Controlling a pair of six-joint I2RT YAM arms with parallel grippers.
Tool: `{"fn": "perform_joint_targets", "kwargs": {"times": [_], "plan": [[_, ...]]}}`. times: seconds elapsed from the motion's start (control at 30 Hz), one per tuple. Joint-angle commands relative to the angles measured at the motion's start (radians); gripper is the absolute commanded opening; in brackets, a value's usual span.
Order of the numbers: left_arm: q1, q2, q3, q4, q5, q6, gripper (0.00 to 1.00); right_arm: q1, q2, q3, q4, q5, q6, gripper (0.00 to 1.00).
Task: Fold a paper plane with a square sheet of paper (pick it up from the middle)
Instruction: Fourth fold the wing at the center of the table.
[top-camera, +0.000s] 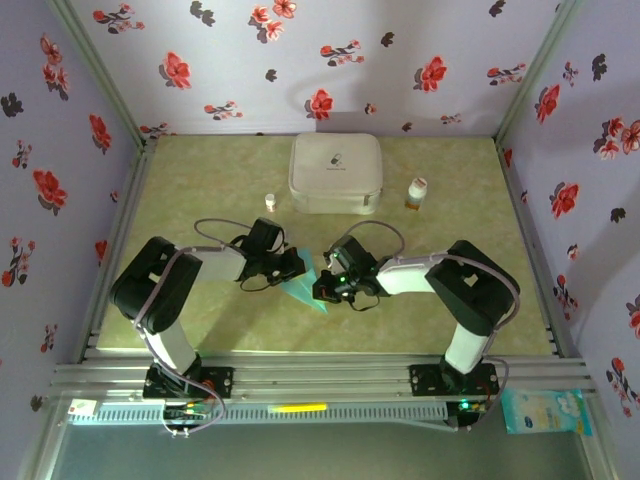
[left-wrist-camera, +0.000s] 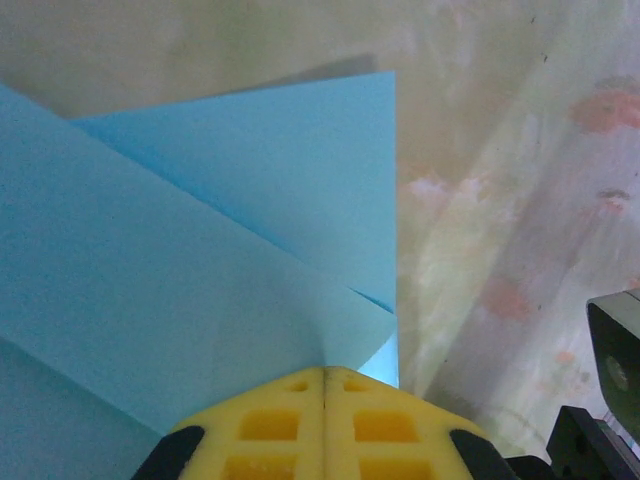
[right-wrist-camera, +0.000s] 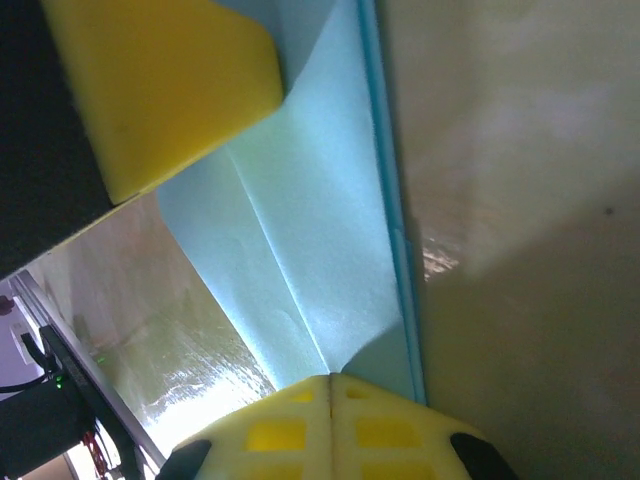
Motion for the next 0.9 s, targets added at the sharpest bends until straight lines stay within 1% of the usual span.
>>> {"fn": "perform_joint_targets", "kwargs": {"times": [0.0,0.13,0.33,0.4,0.47,0.6,0.77,0.87], "plan": [[0.002,0.036,-0.023,-0.016,-0.068,0.01,0.0,-0.012,-0.053,0.019,-0.068,0.026,0.036,0.05],[0.002,0.038,-0.038,0.018,-0.057,0.002,0.0,-0.008,-0.02,0.068,-0.05,-0.024,0.041,0.03],[0.001,0.035,-0.038,0.007,-0.051,0.016,0.0,-0.004,0.078,0.125,-0.005,-0.024,0.061,0.03],[0.002,0.035,-0.04,0.008,-0.051,0.014,0.0,-0.005,0.108,0.134,-0.034,-0.013,0.059,0.03],[0.002,0.035,-0.04,0.007,-0.051,0.013,0.0,0.0,0.117,0.107,-0.031,-0.012,0.06,0.04],[0.003,0.035,-0.042,0.002,-0.053,0.015,0.0,-0.002,0.078,0.005,-0.008,0.002,0.065,0.04],[0.014,0.041,-0.045,-0.001,-0.055,0.015,0.0,0.0,0.008,-0.095,0.053,-0.065,0.062,0.06],[0.018,0.044,-0.044,-0.008,-0.054,0.019,0.0,0.0,-0.026,-0.148,0.044,-0.06,0.048,0.07]]}}
